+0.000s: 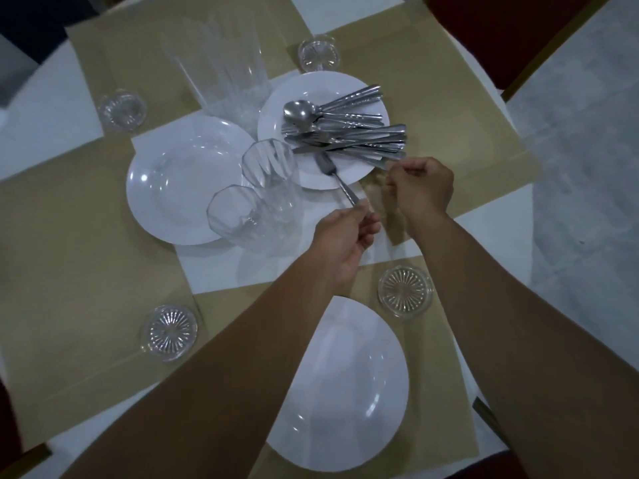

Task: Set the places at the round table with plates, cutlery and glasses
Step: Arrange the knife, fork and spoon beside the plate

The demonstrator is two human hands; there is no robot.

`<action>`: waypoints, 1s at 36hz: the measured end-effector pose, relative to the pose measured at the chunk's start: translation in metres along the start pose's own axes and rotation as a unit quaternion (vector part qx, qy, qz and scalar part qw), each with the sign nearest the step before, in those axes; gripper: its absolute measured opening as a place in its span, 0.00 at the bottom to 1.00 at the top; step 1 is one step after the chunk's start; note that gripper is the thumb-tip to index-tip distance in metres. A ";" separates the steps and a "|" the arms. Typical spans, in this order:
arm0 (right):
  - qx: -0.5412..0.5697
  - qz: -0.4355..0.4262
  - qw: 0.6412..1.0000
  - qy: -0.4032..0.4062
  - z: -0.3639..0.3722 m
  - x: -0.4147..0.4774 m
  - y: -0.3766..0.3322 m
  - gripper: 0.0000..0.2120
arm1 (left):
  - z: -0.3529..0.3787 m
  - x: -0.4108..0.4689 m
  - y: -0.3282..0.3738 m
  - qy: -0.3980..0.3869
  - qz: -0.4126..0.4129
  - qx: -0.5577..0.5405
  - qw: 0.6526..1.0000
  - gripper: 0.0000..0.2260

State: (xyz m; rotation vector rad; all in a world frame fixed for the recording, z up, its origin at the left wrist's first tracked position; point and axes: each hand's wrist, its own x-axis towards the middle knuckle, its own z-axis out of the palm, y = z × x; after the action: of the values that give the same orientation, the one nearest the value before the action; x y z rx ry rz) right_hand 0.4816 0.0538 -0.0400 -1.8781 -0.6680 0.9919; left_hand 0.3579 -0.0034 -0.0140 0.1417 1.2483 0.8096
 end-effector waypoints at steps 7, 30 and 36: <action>0.093 0.068 0.993 -0.018 -0.008 -0.016 0.007 0.11 | -0.023 -0.035 -0.013 -0.018 0.023 0.064 0.997 0.11; 0.257 0.155 0.922 -0.244 -0.088 -0.205 0.055 0.24 | -0.155 -0.160 -0.066 -0.038 0.115 0.278 0.953 0.08; 0.171 0.223 0.884 -0.373 -0.090 -0.280 0.081 0.20 | -0.217 -0.187 -0.069 -0.015 0.105 0.297 0.949 0.08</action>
State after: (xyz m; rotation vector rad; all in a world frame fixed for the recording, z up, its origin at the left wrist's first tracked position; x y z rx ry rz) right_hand 0.4121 -0.2379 0.0171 -1.3202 -0.4318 2.0397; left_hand 0.1834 -0.2384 0.0221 0.7840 1.4342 0.5846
